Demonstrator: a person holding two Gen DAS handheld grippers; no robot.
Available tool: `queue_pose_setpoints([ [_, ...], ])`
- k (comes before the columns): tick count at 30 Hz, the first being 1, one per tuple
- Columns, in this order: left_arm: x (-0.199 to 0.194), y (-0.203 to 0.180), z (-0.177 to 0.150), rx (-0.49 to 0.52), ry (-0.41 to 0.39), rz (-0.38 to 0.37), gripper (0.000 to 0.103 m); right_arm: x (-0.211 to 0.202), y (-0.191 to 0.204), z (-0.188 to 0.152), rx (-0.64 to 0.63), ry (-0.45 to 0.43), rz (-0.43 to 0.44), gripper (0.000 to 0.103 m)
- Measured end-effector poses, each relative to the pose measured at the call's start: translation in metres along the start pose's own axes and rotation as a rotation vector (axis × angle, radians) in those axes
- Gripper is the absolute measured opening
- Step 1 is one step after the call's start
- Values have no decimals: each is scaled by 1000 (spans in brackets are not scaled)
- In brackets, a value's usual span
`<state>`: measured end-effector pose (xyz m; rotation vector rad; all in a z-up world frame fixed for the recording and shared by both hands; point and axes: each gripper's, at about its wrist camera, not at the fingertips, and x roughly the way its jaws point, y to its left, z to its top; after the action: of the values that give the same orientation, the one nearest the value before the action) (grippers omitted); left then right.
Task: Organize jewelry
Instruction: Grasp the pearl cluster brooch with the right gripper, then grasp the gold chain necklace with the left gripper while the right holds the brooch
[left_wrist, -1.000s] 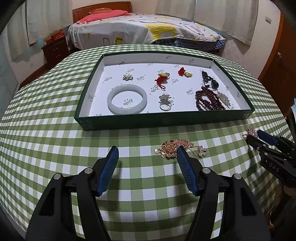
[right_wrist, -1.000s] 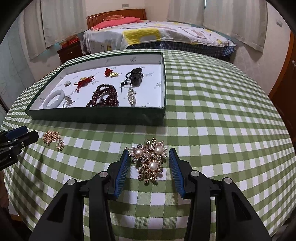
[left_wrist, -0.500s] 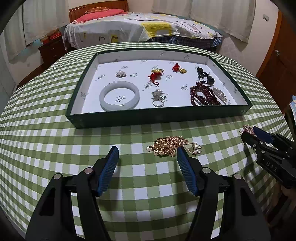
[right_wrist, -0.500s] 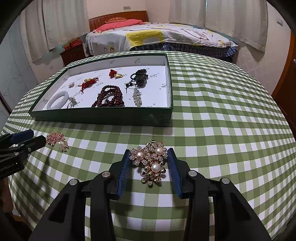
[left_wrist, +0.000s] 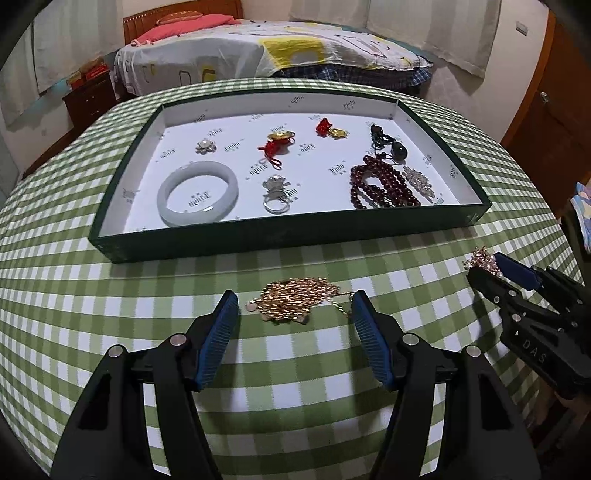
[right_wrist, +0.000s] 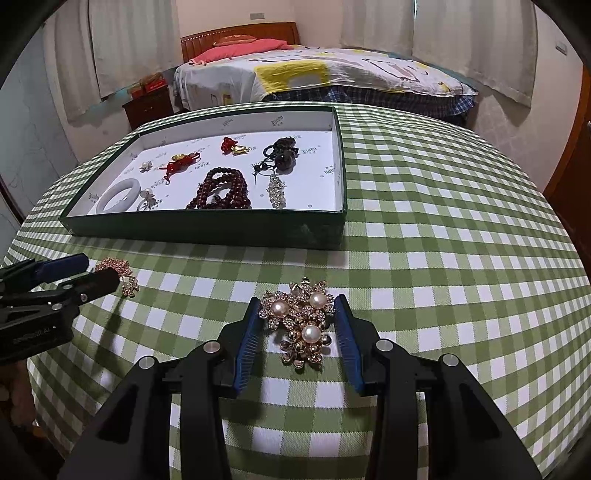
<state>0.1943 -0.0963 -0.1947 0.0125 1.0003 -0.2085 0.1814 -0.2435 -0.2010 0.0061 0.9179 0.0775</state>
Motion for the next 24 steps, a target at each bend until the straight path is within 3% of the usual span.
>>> queue_pose_setpoints([
  [10,8,-9,1,45,-6,30,63,0,-1,0,0,-1,1,40],
  [16,6,5,0,13,9,37,62,0,0,0,-1,-2,-1,40],
  [19,2,4,2,-9,6,2,62,0,0,1,-3,-2,-2,40],
  [24,8,-9,1,56,5,14,63,0,1,1,-4,-2,-2,40],
])
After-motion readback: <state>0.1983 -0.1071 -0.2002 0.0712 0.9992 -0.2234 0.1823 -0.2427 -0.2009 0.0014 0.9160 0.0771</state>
